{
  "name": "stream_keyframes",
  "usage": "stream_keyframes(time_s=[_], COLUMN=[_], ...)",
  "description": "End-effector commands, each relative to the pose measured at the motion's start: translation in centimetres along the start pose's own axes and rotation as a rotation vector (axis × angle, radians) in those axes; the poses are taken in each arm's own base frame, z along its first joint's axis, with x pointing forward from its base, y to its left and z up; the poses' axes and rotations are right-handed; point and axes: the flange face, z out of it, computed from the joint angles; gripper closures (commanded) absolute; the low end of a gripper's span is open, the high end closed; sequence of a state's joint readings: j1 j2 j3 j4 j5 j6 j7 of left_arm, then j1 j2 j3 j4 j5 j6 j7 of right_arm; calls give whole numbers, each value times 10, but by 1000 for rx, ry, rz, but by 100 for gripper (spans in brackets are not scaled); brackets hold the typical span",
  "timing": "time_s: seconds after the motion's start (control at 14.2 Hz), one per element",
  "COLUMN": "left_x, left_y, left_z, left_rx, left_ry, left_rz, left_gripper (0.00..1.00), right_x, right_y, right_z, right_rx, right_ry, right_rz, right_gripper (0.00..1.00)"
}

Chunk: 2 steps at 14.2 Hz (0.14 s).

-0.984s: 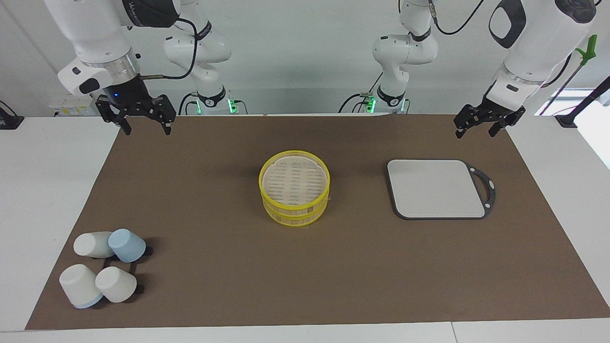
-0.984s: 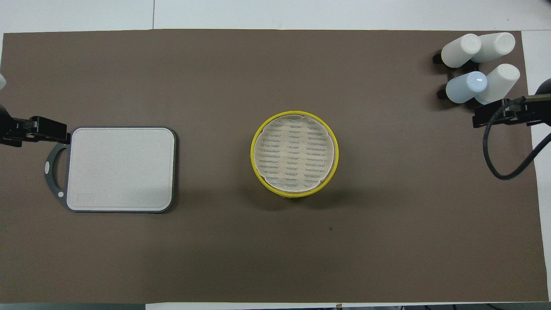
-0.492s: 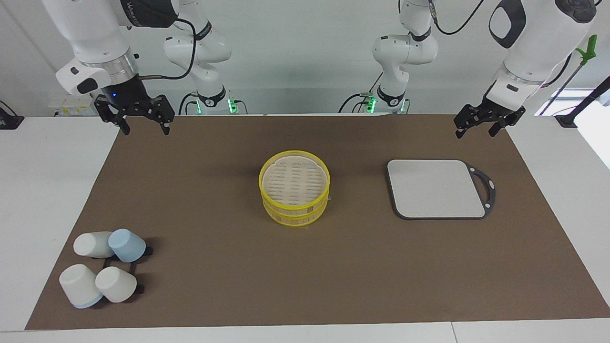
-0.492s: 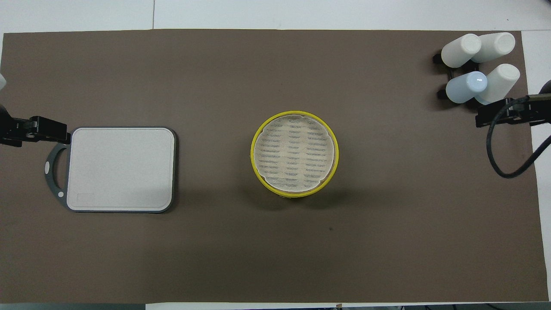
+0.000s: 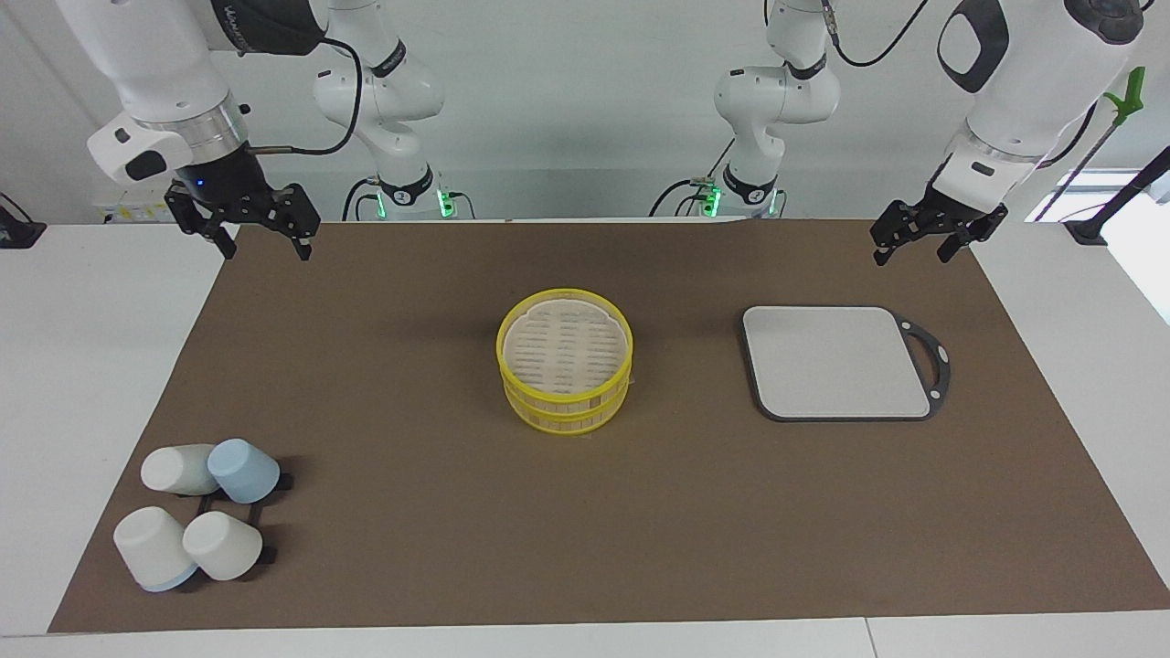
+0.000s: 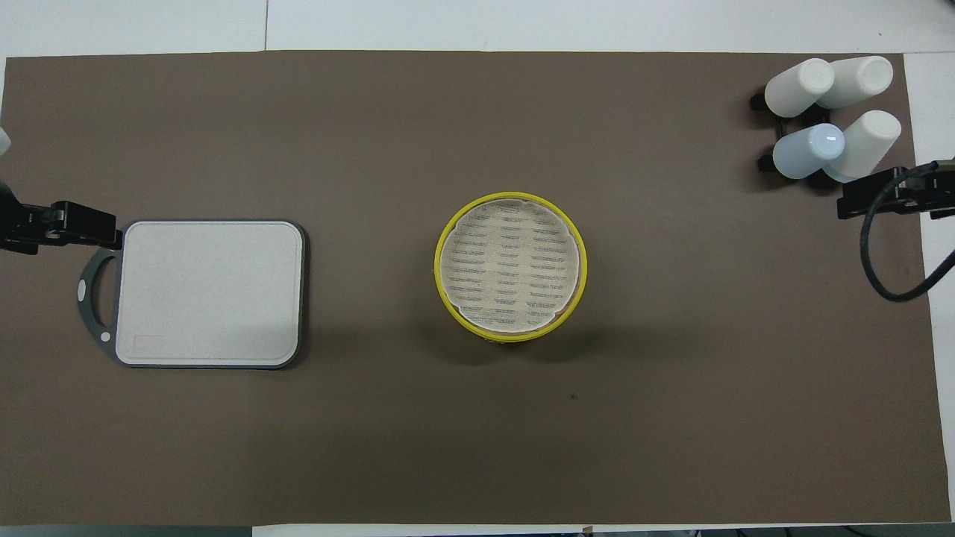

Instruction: Place bun in steamer

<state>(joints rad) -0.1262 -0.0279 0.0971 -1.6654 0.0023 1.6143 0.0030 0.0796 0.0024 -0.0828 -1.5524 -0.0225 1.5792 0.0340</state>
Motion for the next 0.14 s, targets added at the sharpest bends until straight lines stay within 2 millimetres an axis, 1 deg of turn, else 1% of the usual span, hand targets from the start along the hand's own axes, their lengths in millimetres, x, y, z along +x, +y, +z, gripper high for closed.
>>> stream_keyframes(time_s=[0.0, 0.07], left_x=[-2, -2], left_y=[0, 1], left_z=[-1, -1], left_rx=[17, 17], left_ry=[12, 12], left_rz=[12, 12], left_gripper=[0, 0], right_x=[0, 0], right_y=[0, -1], right_z=[1, 2], right_rx=[22, 22], right_ry=[1, -4], right_rz=[-15, -17], right_gripper=[0, 0])
